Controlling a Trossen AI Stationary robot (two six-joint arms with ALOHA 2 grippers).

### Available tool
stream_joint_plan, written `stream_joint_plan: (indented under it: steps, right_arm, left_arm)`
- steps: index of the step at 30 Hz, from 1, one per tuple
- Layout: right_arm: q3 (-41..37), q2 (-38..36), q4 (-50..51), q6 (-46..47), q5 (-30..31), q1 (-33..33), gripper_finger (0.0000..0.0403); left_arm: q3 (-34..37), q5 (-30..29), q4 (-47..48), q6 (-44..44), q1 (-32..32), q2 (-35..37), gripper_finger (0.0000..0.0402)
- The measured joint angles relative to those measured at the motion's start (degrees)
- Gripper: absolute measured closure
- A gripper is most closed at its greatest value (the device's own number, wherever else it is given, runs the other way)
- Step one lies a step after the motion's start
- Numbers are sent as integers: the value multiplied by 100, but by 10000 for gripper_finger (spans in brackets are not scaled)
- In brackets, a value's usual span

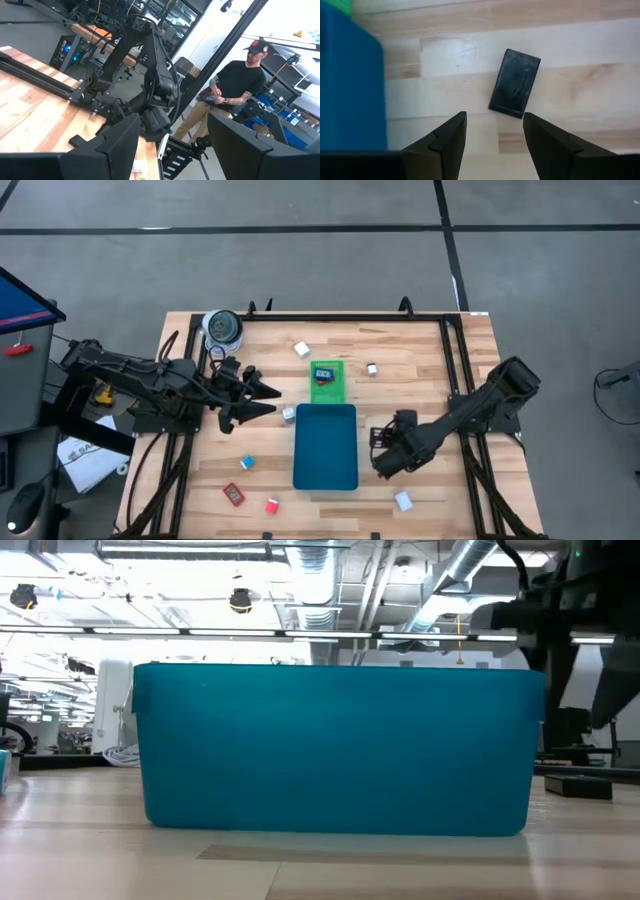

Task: Pick & Place Office items
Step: Put the bottom black digital clock into the green bin

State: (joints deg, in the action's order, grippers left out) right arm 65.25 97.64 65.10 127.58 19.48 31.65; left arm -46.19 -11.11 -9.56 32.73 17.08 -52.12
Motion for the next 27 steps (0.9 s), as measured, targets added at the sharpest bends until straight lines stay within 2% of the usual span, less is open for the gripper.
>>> stream_joint_plan:
  steps: [6,13,18,22,27]
  right_arm:
    - [5,231,124,41,-318,-268,197]
    - [-30,495,70,84,-311,-559,178]
    - [-283,489,-1,88,-365,-413,177]
    - [-577,486,-454,105,-401,-212,177]
    - [-894,451,-835,124,-166,-174,177]
  left_arm:
    - [0,0,-285,-218,0,0,170]
    - [0,0,-388,-210,0,-1,170]
    - [0,2,-408,-164,0,-1,170]
    - [0,4,-463,-74,0,0,170]
    - [0,7,-547,137,0,-2,170]
